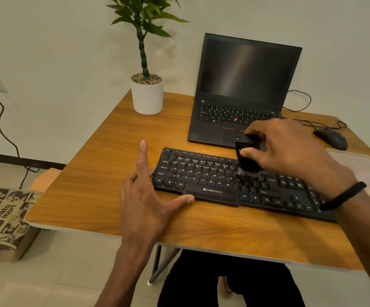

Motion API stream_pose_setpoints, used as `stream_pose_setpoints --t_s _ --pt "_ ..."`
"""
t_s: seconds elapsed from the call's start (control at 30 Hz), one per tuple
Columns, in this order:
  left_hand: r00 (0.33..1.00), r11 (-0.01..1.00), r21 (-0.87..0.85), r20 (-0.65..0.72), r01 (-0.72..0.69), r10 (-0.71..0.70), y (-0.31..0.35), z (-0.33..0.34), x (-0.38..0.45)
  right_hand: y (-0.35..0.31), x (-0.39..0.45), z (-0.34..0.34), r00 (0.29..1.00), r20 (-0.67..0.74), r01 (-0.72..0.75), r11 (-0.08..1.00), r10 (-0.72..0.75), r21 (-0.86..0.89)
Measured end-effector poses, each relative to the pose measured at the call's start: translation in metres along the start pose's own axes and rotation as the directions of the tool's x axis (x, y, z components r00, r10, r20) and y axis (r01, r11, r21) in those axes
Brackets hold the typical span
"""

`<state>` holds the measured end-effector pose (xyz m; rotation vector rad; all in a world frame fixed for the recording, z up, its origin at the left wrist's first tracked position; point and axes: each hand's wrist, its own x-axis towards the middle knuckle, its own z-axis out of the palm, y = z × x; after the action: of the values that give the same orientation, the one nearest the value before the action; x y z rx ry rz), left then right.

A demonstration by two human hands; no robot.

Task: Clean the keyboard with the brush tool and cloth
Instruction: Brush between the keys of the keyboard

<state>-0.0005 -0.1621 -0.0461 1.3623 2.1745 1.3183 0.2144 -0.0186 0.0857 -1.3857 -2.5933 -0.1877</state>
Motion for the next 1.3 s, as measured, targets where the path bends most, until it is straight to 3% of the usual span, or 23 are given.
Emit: stream_pose_setpoints --t_s 0.07,0.17,0.3,0.43,0.57,0.63,0.73,0.8,0.93,1.1,1.17,1.23,1.3 --pt "1.000 1.000 0.004 0.001 0.002 -0.002 0.001 -0.001 0.000 0.001 0.002 0.000 1.000 -0.004 0.005 1.000 -0.005 -0.011" --pt "1.000 1.000 0.000 -0.001 -0.003 0.003 0.001 -0.001 0.000 -0.008 0.009 0.006 0.999 0.045 0.014 0.981 -0.023 0.192" --pt "1.000 1.000 -0.011 -0.007 -0.011 0.011 0.001 -0.001 -0.001 -0.022 0.016 0.011 1.000 -0.020 0.008 0.882 0.002 0.471" --pt "1.000 1.000 -0.010 -0.008 -0.007 0.007 -0.001 0.000 -0.001 -0.016 0.022 0.010 0.997 0.082 -0.027 0.938 -0.002 0.346" --pt "1.000 1.000 -0.014 0.004 -0.001 0.001 -0.001 0.001 0.000 -0.009 0.022 0.017 0.990 -0.120 -0.054 0.988 0.072 0.147" --pt "1.000 1.000 -0.016 0.001 -0.006 0.006 -0.001 0.001 0.000 -0.008 0.019 0.018 0.995 -0.036 -0.074 0.938 0.091 0.339" --pt "1.000 1.000 -0.010 -0.003 -0.012 0.012 -0.002 0.001 0.000 -0.012 0.012 0.013 0.988 0.155 -0.095 0.801 0.002 0.591" --pt "1.000 1.000 -0.009 -0.003 -0.011 0.011 -0.002 0.001 0.000 -0.015 0.013 0.017 0.993 0.115 -0.087 0.843 0.031 0.531" --pt "1.000 1.000 -0.012 -0.002 -0.010 0.010 -0.001 0.000 -0.001 -0.021 0.019 0.025 0.978 -0.155 -0.108 0.974 0.140 0.199" --pt "1.000 1.000 -0.015 -0.007 -0.008 0.008 0.000 0.000 -0.001 -0.025 0.019 0.019 0.995 0.085 -0.085 0.835 0.047 0.544" --pt "1.000 1.000 -0.012 -0.006 -0.010 0.009 -0.001 0.000 -0.001 -0.025 0.023 0.022 0.996 0.043 -0.093 0.844 0.083 0.528" --pt "1.000 1.000 -0.009 -0.003 -0.010 0.010 -0.001 0.000 -0.001 -0.027 0.026 0.027 0.985 -0.077 -0.111 0.914 0.153 0.389" --pt "1.000 1.000 -0.013 -0.003 -0.005 0.005 -0.001 0.000 0.000 -0.027 0.026 0.028 0.987 -0.055 -0.115 0.891 0.154 0.439"
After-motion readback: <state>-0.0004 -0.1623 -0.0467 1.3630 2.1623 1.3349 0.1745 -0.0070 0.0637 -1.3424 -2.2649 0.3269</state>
